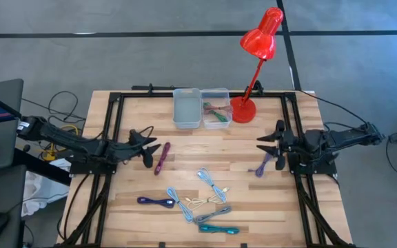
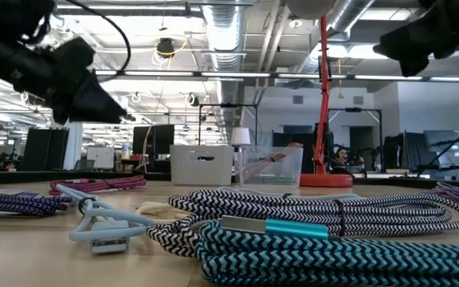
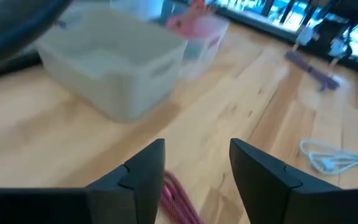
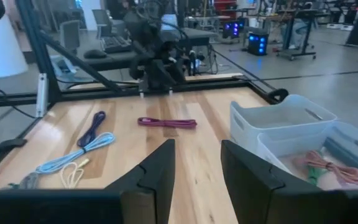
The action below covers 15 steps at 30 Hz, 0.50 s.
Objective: Pick & Place USB Port
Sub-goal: Put the black and pink charger cable into the gray bin
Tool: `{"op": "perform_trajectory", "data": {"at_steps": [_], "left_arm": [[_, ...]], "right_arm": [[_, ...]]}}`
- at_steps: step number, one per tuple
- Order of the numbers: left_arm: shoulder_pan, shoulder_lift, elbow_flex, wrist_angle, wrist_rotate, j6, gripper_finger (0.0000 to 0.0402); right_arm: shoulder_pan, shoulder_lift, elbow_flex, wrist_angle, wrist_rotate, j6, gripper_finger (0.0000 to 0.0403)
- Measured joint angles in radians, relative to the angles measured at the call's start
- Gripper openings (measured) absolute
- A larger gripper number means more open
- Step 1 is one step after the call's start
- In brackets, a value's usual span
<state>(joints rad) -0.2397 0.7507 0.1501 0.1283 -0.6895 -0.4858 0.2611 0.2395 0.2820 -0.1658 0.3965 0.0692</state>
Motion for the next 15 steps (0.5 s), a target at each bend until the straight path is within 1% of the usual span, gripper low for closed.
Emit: {"op": "perform_trajectory", "data": {"at_steps": [7,10,15], "left_arm": [[0.047,0.179,0.000,-0.001,0.089,-0.166,0.0186],[0.066,0.247,0.000,-0.001,0.120,-0.202,0.0186],[0.098,0.326,0.000,0.010,0.180,-0.252,0.0186]], "right_arm": [[0.045,-0.075,-0.042,0.021,0.000,0.000,0.0122],[0.061,-0.091,-0.043,0.017,0.000,0.000,0.0122],[0.084,-0.098,-0.043,0.018,0.002,-0.016,0.0122]]}}
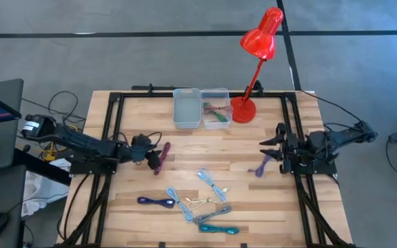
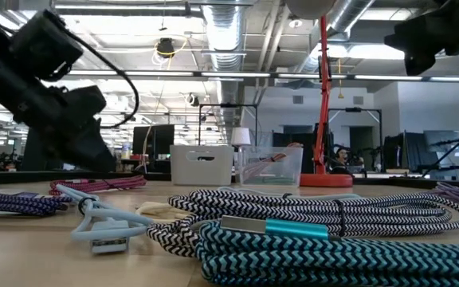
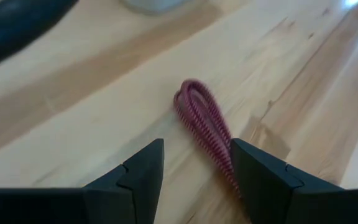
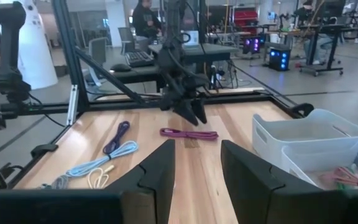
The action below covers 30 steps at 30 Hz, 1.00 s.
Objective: Pick & Place USB Port
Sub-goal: Put the black and pink charger cable into the gray bin
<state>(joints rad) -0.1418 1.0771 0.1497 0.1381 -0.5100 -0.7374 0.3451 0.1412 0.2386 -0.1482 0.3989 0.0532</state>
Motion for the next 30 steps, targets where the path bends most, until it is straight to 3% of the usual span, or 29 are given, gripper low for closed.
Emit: {"op": "perform_trajectory", "data": {"at_steps": [13,30], "left_arm": [[0.058,0.086,0.000,0.125,0.106,-0.001,0.0186],[0.133,0.316,0.002,0.371,0.138,0.000,0.0186]], "right_arm": [[0.022,0.001,0.000,-0.010,0.001,-0.002,0.0122],[0.021,0.001,0.000,-0.008,0.002,0.000,0.0122]]}}
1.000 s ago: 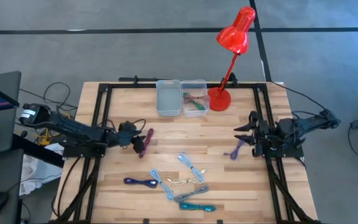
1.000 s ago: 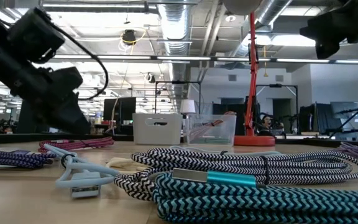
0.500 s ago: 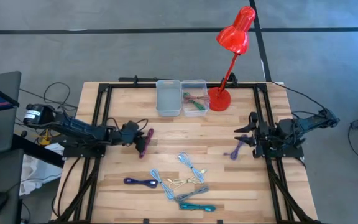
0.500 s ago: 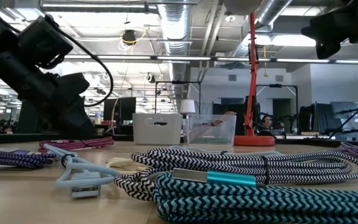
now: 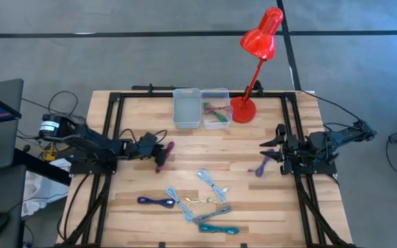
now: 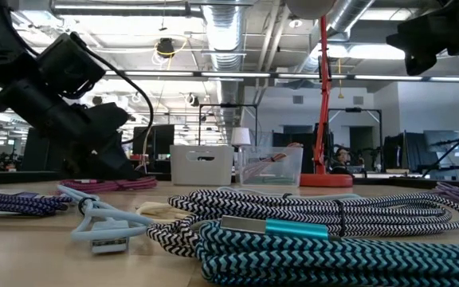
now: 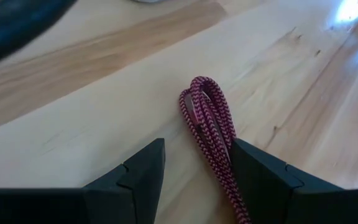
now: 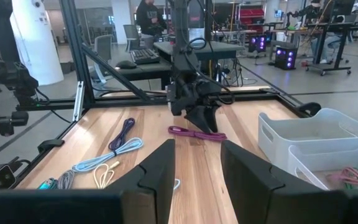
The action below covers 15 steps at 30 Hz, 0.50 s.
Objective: Pick & Place USB Port
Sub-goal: Put the black and pink charger cable into the gray bin
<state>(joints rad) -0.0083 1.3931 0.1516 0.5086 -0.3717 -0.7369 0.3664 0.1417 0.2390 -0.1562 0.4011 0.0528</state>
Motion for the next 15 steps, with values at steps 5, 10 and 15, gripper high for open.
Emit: {"op": "perform_trajectory", "data": {"at_steps": [5,10,15], "left_arm": [[0.000,0.058,0.000,0.069,0.014,0.002,0.0180],[0.001,0.107,0.000,0.142,0.025,0.001,0.0129],[0.001,0.133,0.000,0.165,0.039,-0.005,0.0062]], "right_arm": [[0.000,0.000,0.000,0.001,0.000,0.000,0.0122],[0.000,0.000,0.000,0.008,0.000,0.000,0.0122],[0.000,0.000,0.001,0.008,0.001,0.000,0.0122]]}}
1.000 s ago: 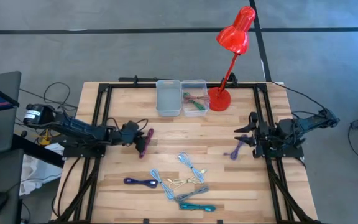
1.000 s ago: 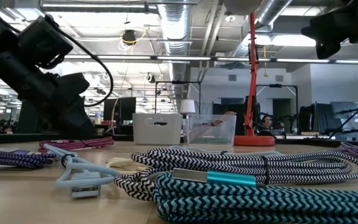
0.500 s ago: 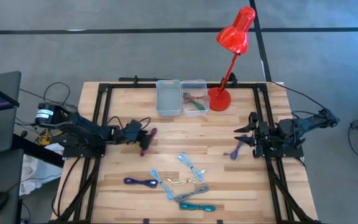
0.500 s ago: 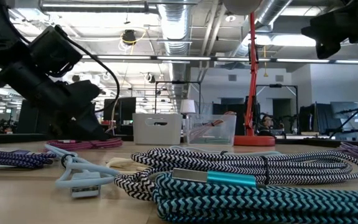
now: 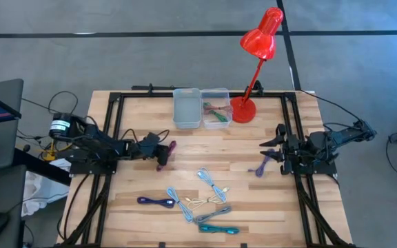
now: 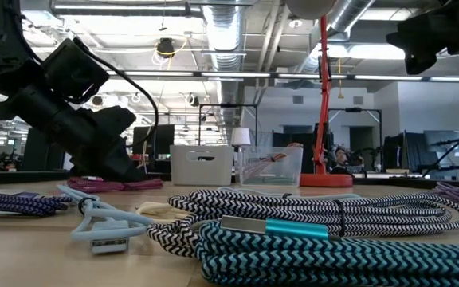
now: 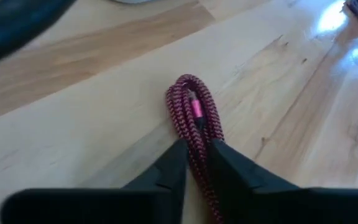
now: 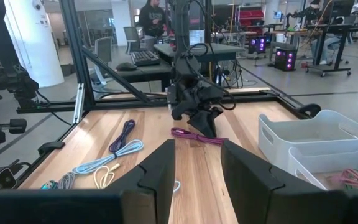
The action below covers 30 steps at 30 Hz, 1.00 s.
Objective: Pick & Place USB Port
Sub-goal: Put the black and pink charger cable into the gray bin
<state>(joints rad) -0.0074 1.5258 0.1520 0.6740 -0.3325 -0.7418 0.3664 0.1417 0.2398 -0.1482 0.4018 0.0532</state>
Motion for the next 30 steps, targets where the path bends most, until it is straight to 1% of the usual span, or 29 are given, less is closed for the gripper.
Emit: {"op": "perform_trajectory", "data": {"at_steps": [3,4,8,10,13,17,21,26,30], "left_arm": [[-0.002,0.001,0.000,0.020,0.024,0.003,0.0018],[-0.002,0.002,-0.001,0.034,0.025,0.005,0.0011],[-0.002,0.005,-0.004,0.094,0.030,0.046,0.0009],[-0.002,0.005,-0.002,0.132,0.027,0.060,0.0007],[-0.002,0.004,0.018,0.143,0.014,0.089,0.0007],[0.000,0.004,0.076,0.156,-0.008,0.162,0.0007],[0.017,-0.004,0.158,0.164,-0.012,0.270,0.0007],[0.057,-0.078,0.246,0.170,-0.014,0.447,0.0007],[0.139,-0.161,0.267,0.171,-0.017,0.554,0.0007]], "right_arm": [[0.000,0.000,0.000,0.000,0.000,0.000,0.0122],[0.000,0.000,0.000,0.000,0.000,0.000,0.0122],[0.000,0.000,0.000,0.000,0.002,0.000,0.0122],[0.000,0.000,0.000,0.000,0.021,0.000,0.0122],[0.000,0.000,0.000,0.000,0.045,0.001,0.0122],[0.000,0.000,0.000,0.000,0.045,0.001,0.0122],[0.000,0.000,0.000,0.000,0.045,0.001,0.0122],[0.000,0.000,0.000,-0.001,0.045,0.001,0.0122],[0.000,0.000,0.000,-0.004,0.045,0.016,0.0122]]}}
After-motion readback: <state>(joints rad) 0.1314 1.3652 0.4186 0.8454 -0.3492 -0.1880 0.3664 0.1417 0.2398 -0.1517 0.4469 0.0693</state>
